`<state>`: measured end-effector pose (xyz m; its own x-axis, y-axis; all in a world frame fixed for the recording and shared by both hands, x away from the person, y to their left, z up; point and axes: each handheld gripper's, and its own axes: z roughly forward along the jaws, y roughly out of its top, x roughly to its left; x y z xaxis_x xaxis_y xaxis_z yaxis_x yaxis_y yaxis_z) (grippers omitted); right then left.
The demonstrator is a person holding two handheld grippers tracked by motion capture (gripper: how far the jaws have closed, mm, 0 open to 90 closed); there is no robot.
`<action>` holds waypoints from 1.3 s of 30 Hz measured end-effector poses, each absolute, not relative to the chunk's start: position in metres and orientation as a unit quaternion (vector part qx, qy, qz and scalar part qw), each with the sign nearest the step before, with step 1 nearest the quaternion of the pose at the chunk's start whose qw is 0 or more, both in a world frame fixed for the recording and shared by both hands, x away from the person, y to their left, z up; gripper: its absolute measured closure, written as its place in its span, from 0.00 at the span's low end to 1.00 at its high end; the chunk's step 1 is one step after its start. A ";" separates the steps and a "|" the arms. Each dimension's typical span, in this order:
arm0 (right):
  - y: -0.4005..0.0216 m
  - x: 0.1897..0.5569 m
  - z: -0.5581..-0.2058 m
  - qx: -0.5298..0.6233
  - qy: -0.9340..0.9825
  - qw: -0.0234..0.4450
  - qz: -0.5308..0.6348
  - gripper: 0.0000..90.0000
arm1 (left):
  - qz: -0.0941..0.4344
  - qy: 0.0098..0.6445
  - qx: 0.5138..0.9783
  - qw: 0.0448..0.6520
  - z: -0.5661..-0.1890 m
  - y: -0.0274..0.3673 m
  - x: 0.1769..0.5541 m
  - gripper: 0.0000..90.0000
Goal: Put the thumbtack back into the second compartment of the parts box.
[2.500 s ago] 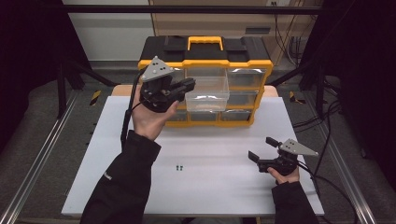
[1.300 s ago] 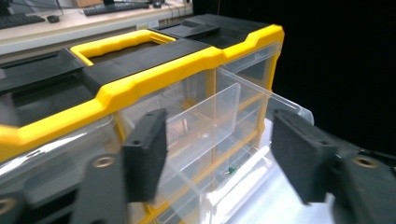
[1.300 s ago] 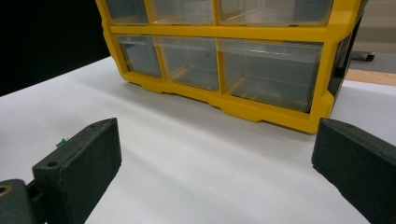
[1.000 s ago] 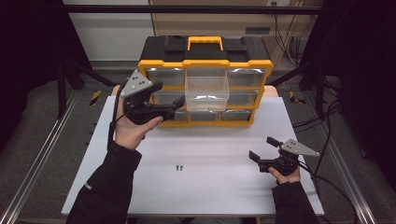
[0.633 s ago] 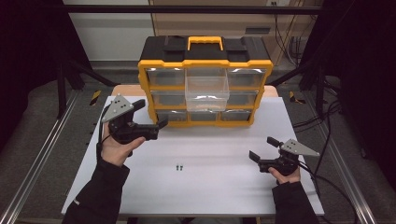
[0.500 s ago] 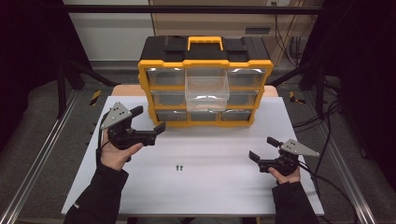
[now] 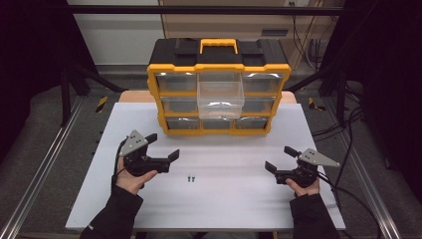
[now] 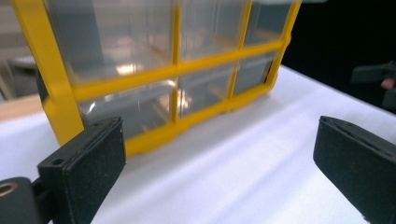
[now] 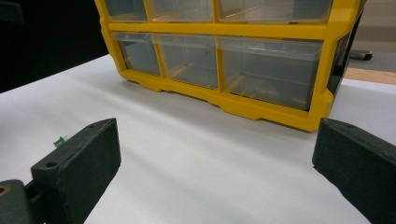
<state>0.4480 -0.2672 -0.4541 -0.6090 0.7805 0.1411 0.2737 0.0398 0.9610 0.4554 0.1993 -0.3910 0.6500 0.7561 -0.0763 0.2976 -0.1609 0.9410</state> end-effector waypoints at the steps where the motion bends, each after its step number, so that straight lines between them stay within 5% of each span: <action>1: -0.267 0.448 -0.454 0.383 0.686 0.221 0.578 0.02 | 0.210 0.361 0.735 0.534 -0.395 0.198 0.455 0.02; 27: -0.267 0.448 -0.454 0.384 0.685 0.220 0.579 0.02 | 0.149 0.397 0.799 0.426 -0.470 0.162 0.456 0.07; 39: -0.268 0.447 -0.453 0.385 0.685 0.219 0.579 0.02 | 0.138 0.439 0.792 0.401 -0.484 0.156 0.451 0.32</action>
